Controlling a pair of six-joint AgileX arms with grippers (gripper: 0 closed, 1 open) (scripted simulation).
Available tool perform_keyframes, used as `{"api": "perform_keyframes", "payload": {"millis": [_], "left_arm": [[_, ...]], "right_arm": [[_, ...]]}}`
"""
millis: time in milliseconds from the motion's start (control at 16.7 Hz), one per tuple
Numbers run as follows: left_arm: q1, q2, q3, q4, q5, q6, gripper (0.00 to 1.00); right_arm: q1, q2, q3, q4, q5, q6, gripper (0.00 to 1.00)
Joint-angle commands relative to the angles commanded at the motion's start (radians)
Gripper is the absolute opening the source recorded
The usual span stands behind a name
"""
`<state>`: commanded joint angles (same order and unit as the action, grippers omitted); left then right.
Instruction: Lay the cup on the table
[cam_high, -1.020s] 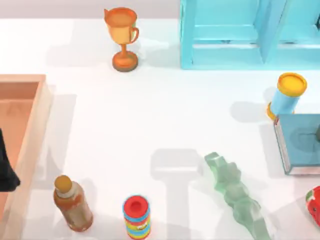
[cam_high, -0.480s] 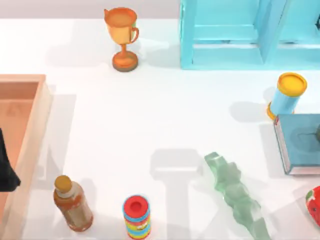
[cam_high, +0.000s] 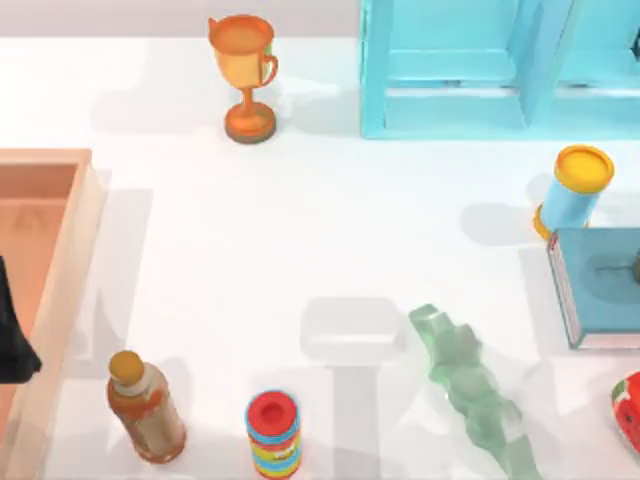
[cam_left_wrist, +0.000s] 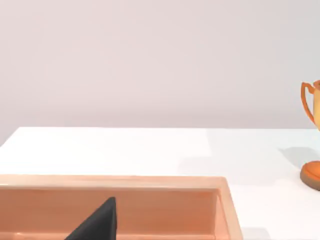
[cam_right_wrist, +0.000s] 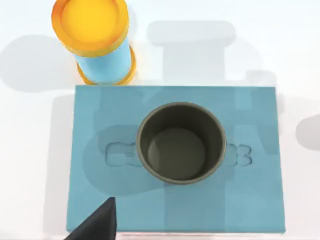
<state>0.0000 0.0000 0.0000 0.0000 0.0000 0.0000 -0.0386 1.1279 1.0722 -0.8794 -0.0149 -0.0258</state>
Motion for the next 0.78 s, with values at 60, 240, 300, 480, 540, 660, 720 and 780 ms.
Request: {"api": "perform_keyframes", "payload": {"millis": [60, 240, 300, 480, 540, 660, 720, 780], "left_arm": [[0.0, 0.0, 0.0, 0.0, 0.0, 0.0, 1.0], [0.0, 0.0, 0.0, 0.0, 0.0, 0.0, 1.0], [0.0, 0.0, 0.0, 0.0, 0.0, 0.0, 1.0], [0.0, 0.0, 0.0, 0.0, 0.0, 0.0, 1.0], [0.0, 0.0, 0.0, 0.0, 0.0, 0.0, 1.0], [0.0, 0.0, 0.0, 0.0, 0.0, 0.0, 1.0], [0.0, 0.0, 0.0, 0.0, 0.0, 0.0, 1.0], [0.0, 0.0, 0.0, 0.0, 0.0, 0.0, 1.0]], "right_arm": [[-0.003, 0.096, 0.09, -0.069, -0.002, -0.001, 1.0], [-0.011, 0.36, 0.337, -0.261, -0.005, -0.006, 1.0], [-0.013, 0.437, 0.408, -0.318, -0.004, -0.008, 1.0], [-0.019, 0.621, 0.57, -0.461, 0.0, -0.015, 1.0], [-0.021, 0.665, 0.606, -0.497, 0.002, -0.017, 1.0], [-0.023, 0.723, 0.651, -0.546, 0.006, -0.019, 1.0], [-0.024, 0.737, 0.661, -0.558, 0.007, -0.02, 1.0], [-0.024, 0.74, 0.663, -0.56, 0.008, -0.02, 1.0]]}}
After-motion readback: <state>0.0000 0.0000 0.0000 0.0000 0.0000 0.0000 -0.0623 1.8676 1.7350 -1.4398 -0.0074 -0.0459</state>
